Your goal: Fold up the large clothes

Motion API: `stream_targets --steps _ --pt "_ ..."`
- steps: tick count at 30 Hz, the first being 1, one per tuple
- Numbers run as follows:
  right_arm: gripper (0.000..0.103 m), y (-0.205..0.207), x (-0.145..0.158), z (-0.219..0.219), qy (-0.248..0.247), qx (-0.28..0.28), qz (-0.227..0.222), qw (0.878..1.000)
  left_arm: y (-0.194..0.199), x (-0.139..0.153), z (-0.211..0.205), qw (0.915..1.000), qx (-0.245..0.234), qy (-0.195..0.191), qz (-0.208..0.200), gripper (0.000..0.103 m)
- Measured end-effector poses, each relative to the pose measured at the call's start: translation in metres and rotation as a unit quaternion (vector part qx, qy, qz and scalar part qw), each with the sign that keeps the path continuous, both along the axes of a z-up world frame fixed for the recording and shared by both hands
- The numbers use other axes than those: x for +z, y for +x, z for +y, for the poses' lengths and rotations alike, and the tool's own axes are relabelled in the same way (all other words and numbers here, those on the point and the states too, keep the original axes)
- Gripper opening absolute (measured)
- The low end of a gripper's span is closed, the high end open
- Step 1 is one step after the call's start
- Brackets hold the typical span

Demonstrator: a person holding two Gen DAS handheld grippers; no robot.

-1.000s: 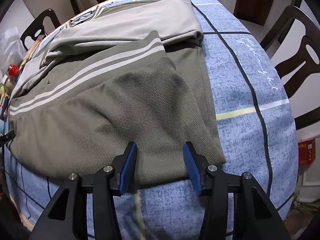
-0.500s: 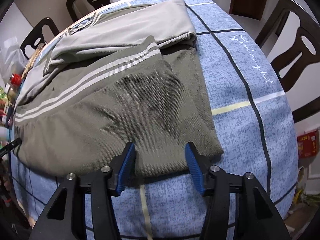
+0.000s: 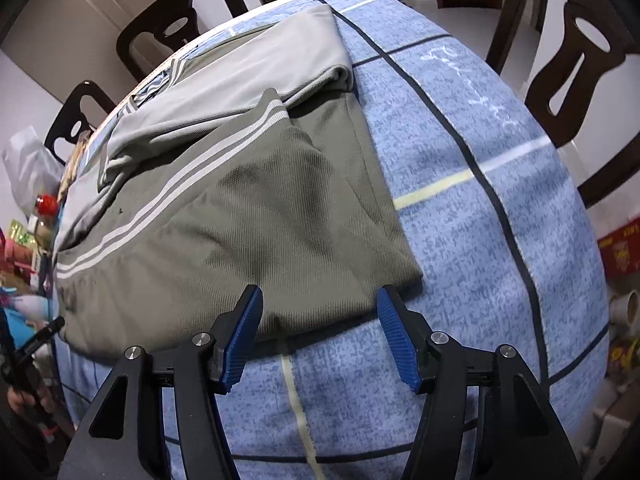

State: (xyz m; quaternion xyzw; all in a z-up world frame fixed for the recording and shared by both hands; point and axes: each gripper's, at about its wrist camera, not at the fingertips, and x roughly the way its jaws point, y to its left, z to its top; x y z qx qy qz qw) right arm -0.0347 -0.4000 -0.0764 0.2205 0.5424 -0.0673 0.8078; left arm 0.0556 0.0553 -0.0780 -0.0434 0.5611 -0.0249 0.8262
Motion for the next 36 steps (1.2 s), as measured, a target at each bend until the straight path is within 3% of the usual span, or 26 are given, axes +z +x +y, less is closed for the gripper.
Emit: stream_targets --steps 5,10,13,23,30,36 --pt "0.062 -0.013 -0.007 0.0 0.027 -0.016 0.002 0.999 -0.015 -0.002 0.014 0.9996 0.023 -0.015 -0.001 0.052" --pt "0.064 -0.024 -0.021 -0.003 0.074 -0.039 0.008 0.996 -0.03 -0.014 0.034 0.9965 0.062 -0.054 0.018 0.052" --pt "0.069 -0.024 -0.021 -0.006 0.092 -0.05 -0.005 0.995 -0.035 -0.02 0.045 0.9928 0.088 -0.077 0.024 0.054" --pt "0.069 -0.011 -0.024 -0.024 0.148 -0.097 -0.05 0.983 -0.024 -0.031 0.06 0.9791 0.15 -0.135 0.024 0.057" --pt "0.069 -0.009 -0.025 -0.029 0.159 -0.107 -0.064 0.979 -0.019 -0.028 0.062 0.9789 0.165 -0.12 0.016 0.057" --pt "0.061 -0.009 -0.027 -0.03 0.157 -0.106 -0.063 0.98 -0.019 -0.028 0.077 0.9773 0.184 -0.104 0.009 0.057"
